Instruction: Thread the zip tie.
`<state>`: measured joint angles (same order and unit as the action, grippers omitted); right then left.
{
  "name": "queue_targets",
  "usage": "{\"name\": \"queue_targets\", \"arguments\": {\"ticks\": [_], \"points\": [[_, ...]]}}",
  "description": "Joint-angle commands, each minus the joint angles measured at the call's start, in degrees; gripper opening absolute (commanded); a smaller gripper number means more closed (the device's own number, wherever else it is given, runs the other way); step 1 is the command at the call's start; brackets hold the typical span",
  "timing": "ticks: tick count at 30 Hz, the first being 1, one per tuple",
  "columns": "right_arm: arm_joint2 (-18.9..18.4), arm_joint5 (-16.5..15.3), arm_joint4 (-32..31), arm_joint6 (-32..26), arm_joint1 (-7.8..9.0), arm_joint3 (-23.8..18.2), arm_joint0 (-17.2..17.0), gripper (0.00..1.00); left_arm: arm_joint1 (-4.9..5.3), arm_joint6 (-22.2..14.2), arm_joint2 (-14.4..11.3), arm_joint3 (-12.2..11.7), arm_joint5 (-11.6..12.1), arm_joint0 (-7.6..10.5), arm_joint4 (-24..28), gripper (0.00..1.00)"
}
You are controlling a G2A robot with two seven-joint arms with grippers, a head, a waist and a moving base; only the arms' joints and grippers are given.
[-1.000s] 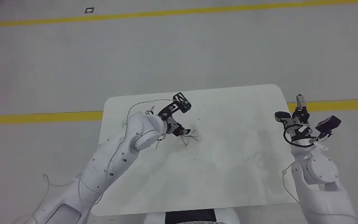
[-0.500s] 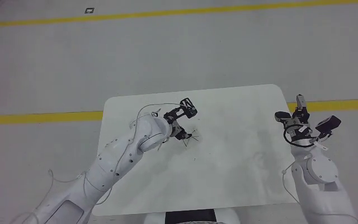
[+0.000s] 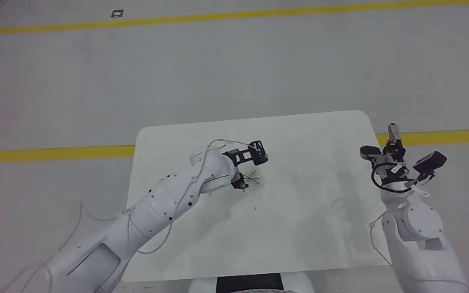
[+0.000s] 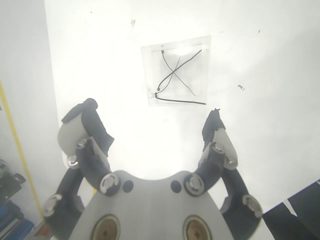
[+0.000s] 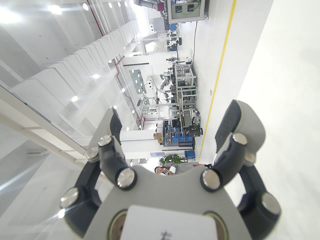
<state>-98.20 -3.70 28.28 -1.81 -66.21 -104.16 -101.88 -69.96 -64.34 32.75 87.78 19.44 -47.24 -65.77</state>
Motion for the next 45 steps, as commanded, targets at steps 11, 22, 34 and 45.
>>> {"name": "queue_targets", "arguments": {"ticks": [11,22,34,45], "points": [[0.0,0.0,0.0,0.0,0.00,0.0,0.0,1.00,-2.39,2.8,-7.0,-6.0,-1.0,3.12,-0.9,1.00],[0.0,0.0,0.0,0.0,0.00,0.0,0.0,1.00,-2.85,3.5,-7.8,-5.7,-1.4,3.59,-2.4,1.00],[0.0,0.0,0.0,0.0,0.00,0.0,0.0,1.00,-3.35,5.8,-12.4,-6.5,0.0,6.23,-5.5,0.64],[0.0,0.0,0.0,0.0,0.00,0.0,0.0,1.00,-4.51,7.8,-15.6,-9.7,0.0,9.07,-4.4,0.50]]}}
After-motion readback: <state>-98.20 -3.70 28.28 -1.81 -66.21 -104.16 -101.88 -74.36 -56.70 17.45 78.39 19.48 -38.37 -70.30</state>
